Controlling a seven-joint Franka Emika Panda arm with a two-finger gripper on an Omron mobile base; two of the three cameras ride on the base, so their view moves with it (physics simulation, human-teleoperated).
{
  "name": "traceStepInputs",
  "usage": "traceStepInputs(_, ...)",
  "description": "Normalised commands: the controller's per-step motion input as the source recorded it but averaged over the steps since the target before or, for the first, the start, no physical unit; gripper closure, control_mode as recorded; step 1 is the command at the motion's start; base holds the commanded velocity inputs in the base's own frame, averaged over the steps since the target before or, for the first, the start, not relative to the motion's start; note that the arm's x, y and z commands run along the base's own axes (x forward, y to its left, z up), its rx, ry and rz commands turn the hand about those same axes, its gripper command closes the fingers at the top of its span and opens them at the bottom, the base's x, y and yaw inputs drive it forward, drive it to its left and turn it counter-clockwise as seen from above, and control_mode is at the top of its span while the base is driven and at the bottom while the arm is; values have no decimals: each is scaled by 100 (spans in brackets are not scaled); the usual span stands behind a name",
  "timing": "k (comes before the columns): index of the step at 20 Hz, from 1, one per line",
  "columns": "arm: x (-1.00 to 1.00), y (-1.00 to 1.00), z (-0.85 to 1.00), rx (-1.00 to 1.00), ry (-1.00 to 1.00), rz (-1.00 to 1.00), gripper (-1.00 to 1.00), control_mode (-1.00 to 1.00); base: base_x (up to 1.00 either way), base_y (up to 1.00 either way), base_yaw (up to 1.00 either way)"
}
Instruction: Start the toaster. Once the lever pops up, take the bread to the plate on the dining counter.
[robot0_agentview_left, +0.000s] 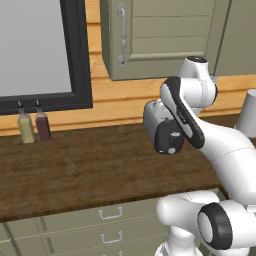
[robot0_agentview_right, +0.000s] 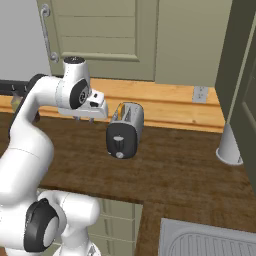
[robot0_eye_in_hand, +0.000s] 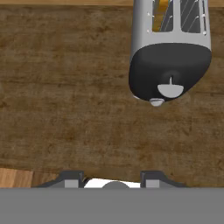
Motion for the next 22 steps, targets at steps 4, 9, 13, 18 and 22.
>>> traceStepInputs(4,-1,-21,-4,2,-2,0,-100,-100,0,0,0)
traceStepInputs(9,0,-57,-23,4,-3,0,-100,-100,0,0,0)
traceStepInputs(13,9,-41,-26,1,0,0,-100,-100,0,0,0)
traceStepInputs(18,35,-26,-25,0,-1,0,-100,-100,0,0,0)
traceStepInputs(22,44,-19,-27,0,-4,0,-100,-100,0,0,0)
